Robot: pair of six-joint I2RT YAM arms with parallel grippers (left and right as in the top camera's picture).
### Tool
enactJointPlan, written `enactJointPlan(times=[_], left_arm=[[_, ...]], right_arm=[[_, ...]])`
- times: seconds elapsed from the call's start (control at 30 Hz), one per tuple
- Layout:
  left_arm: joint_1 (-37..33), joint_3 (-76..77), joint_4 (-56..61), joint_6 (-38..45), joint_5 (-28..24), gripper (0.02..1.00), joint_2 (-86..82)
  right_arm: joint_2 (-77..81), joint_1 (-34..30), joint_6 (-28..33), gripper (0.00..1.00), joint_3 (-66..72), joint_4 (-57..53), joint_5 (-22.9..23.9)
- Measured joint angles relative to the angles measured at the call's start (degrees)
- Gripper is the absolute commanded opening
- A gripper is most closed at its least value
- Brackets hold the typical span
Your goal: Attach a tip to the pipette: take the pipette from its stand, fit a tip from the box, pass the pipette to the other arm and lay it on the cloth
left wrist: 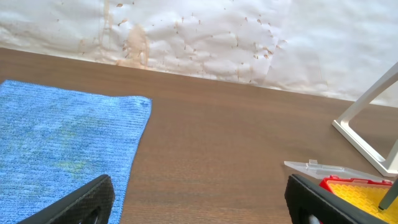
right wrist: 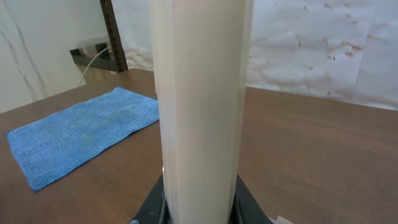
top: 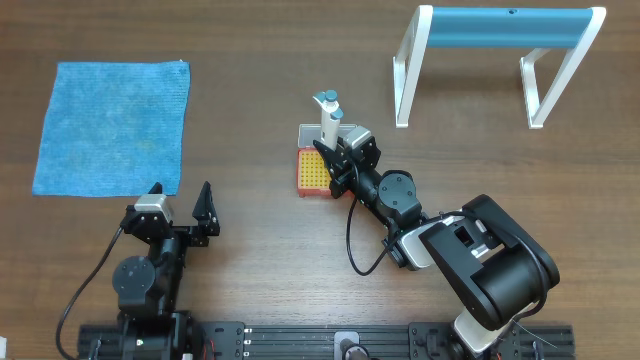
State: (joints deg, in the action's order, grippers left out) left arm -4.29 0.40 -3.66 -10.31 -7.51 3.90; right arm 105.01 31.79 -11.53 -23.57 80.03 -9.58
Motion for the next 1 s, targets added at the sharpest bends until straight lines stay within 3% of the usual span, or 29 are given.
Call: enactJointPlan(times=[0.67,1.0], left_arm=[[0.00,0.00,0.00,0.00,0.00,0.890,0.00],[0.00,0.00,0.00,0.00,0.00,0.890,0.00]], right_arm=[[-2.21,0.00,1.33,0.077,-1.57,-7.65,0.00],[-0.48,0.00,1.53,0.077,-1.25,-3.02,-0.02]])
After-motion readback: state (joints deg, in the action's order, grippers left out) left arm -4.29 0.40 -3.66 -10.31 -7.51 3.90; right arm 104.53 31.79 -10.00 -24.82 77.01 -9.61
